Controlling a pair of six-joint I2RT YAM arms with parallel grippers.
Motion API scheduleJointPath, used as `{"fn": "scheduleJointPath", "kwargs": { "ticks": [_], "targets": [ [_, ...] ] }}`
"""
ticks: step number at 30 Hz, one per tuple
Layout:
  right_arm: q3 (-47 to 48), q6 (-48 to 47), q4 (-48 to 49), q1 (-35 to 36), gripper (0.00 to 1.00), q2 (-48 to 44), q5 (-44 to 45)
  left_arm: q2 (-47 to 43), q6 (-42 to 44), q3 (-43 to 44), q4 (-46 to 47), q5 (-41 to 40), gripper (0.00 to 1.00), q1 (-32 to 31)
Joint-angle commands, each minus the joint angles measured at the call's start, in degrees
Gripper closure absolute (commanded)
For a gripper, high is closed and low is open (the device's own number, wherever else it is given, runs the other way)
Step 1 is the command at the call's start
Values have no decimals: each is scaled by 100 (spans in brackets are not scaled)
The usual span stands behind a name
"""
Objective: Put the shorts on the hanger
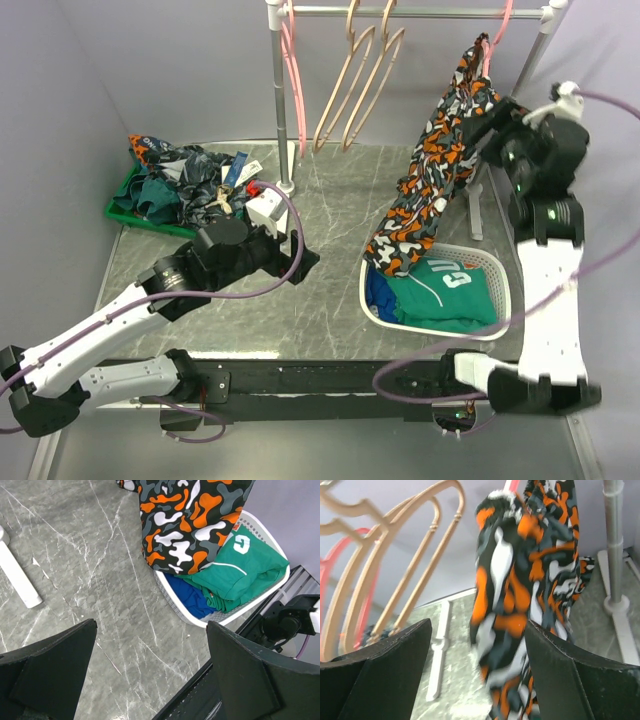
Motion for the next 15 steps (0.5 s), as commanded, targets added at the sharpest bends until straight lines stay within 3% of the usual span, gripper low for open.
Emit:
{"fn": "scheduleJointPath", "kwargs": {
  "ticks": [1,7,13,15],
  "targets": [
    [-858,424,-461,117,18,-980,83,-11,-49,254,195,57,4,-8],
    [-2958,977,-409,450,21,-2563,-206,15,-146,272,81,109,4,10],
    [-4436,1838,-32,2415,27,-3039,513,15,-391,105,177,338,4,10],
    [-4865,2085,232,2761,37,-2865,846,-20,-453,17,230,355,4,19]
  ]
}}
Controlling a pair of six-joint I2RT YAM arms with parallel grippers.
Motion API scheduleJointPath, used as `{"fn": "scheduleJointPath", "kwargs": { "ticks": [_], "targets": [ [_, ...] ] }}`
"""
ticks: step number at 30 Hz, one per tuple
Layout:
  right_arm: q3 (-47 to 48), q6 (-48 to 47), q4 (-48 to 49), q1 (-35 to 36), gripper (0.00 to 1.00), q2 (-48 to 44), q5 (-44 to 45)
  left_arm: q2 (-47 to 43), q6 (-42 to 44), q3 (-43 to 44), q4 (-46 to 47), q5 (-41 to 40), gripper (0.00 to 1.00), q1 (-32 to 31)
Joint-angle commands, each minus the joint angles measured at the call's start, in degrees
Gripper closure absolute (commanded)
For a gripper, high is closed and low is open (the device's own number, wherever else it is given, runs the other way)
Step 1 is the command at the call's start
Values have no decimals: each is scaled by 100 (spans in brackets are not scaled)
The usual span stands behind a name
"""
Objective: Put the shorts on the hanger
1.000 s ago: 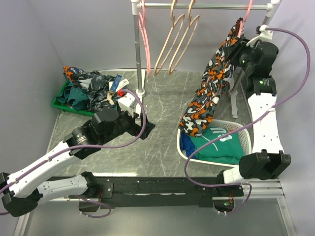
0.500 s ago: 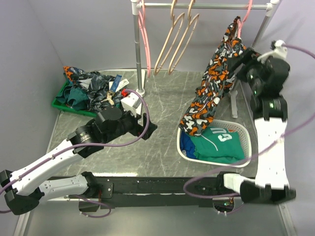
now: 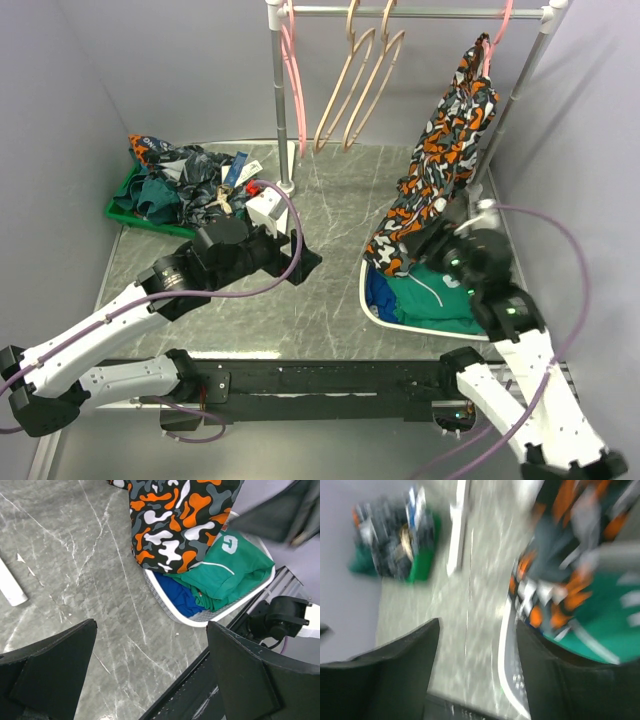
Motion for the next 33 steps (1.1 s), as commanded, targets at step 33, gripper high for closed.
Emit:
{"fn": "scheduleJointPath", "kwargs": {
  "ticks": [33],
  "targets": [
    [209,-440,2517,-1711,55,4014,1715,-242,-813,-598,581,-255,4,19]
  ]
}}
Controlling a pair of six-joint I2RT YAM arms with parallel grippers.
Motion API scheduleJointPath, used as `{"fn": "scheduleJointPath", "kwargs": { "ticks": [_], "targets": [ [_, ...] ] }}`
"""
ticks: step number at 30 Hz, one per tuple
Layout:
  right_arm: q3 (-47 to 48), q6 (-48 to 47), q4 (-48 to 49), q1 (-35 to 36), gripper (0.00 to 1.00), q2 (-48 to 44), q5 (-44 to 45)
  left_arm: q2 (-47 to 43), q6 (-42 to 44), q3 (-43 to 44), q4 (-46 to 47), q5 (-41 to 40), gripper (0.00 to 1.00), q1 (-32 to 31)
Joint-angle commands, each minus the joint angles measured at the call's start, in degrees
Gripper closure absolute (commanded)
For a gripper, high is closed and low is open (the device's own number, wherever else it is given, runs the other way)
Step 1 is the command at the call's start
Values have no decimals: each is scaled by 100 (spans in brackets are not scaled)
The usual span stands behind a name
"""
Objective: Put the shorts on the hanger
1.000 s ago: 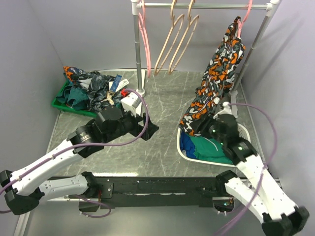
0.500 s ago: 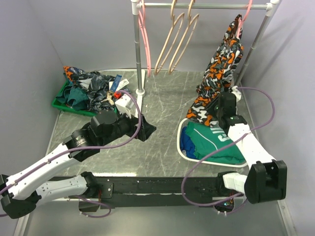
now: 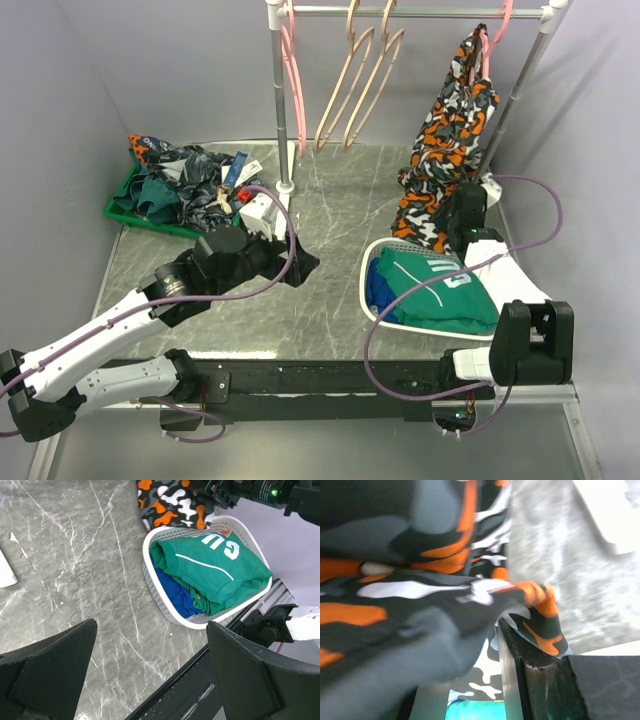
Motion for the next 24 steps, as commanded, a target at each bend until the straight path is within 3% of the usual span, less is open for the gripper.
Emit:
{"fn": "scheduleJointPath", "kwargs": {
  "ticks": [1,7,13,24],
  "targets": [
    [235,-84,95,-293,55,313,200,40,-105,-65,337,-40,4,12],
    [-221,22,445,-275,53,94,76,23,-114,-100,301,-137,4,12],
    [-177,-163,103,-319,50,15,323,58,-148,-144,336,-75,4,30],
    [-169,48,-37,-749,47,498,166,-21,-228,-179,310,-14,4,47]
  ]
}}
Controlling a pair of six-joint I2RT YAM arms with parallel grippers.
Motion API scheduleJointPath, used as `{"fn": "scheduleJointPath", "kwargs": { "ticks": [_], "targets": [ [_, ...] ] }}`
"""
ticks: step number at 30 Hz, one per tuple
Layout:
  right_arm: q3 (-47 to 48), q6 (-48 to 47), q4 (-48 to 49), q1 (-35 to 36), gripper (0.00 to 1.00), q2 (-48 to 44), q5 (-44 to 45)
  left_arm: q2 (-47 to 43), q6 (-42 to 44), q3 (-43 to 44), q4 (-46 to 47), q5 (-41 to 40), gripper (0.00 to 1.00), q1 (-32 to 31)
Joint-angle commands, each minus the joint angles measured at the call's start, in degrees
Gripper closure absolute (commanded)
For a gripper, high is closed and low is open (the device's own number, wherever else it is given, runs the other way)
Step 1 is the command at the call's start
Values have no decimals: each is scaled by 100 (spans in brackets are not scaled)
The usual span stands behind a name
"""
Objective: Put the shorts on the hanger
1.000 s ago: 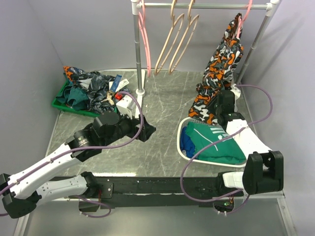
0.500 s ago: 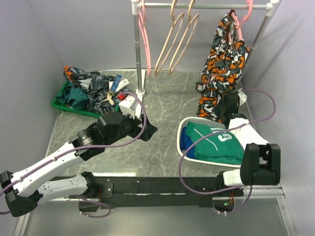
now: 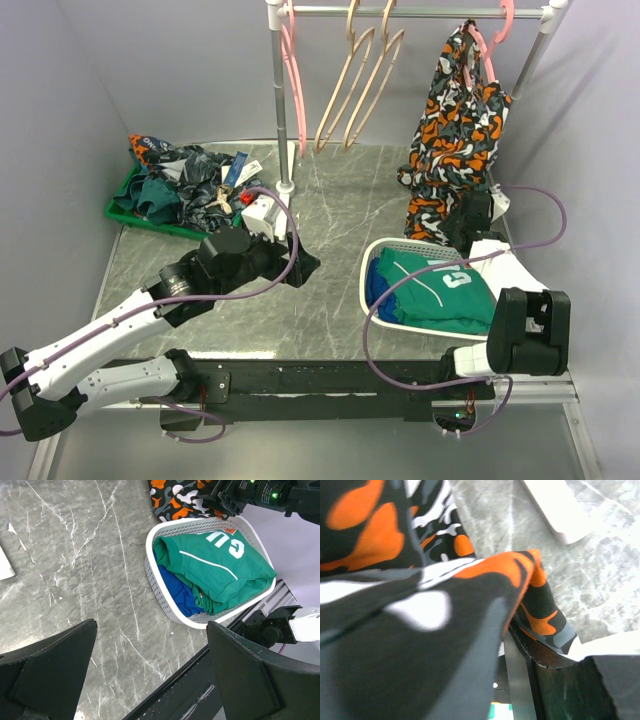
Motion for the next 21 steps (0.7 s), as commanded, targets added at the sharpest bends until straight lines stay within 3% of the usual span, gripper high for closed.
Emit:
{"fn": "scheduleJointPath", "kwargs": {
  "ticks": [1,7,12,13,21],
  "targets": [
    [63,74,10,-170,47,124,38,-122,-81,-9,175,-16,4,25],
    [63,-5,-42,-144,46,-8,-84,-87,-99,-44,166,45,4,69],
    [-455,74,20,408,42,-1104,-218,-78,-292,-123,166,-34,4,174],
    [-508,92,-33,993,40,-1307,-104,-34,-327,-123,148,-8,4,210],
    [-1325,452,169,3177,30,-3083,-226,-78,-863,-544,122,-508,4,368]
  ]
}}
